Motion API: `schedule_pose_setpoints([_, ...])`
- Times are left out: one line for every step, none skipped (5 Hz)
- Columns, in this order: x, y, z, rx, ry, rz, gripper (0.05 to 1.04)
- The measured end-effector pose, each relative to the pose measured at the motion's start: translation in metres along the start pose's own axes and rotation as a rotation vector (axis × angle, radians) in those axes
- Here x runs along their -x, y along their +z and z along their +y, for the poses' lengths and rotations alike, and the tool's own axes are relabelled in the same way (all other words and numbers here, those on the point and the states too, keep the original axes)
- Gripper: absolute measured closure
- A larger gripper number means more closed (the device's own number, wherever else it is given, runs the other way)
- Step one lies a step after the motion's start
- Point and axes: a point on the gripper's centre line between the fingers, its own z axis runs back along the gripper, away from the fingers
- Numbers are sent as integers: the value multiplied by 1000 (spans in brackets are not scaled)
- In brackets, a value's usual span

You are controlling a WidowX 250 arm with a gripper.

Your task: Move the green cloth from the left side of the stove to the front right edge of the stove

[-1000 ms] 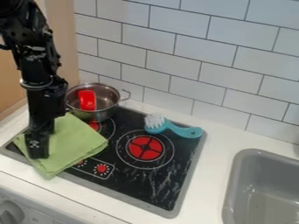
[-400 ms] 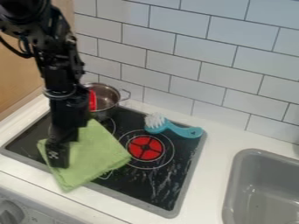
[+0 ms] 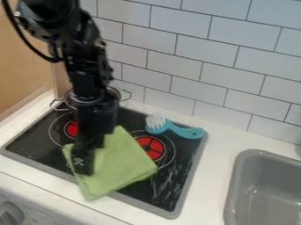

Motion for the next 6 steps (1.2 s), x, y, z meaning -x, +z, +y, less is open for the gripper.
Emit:
schedule_pose_setpoints([-16, -2, -6, 5, -68, 6, 85])
schedule_pose_setpoints([-28, -2, -11, 8, -113, 3, 85])
schedule_pose_setpoints([-42, -3, -18, 16, -182, 14, 85])
schedule_pose_setpoints([-46, -3, -21, 24, -205, 14, 85])
schedule_pose_setpoints([-48, -2, -22, 30, -221, 17, 85])
schedule_pose_setpoints([-47, 1, -17, 39, -223, 15, 85])
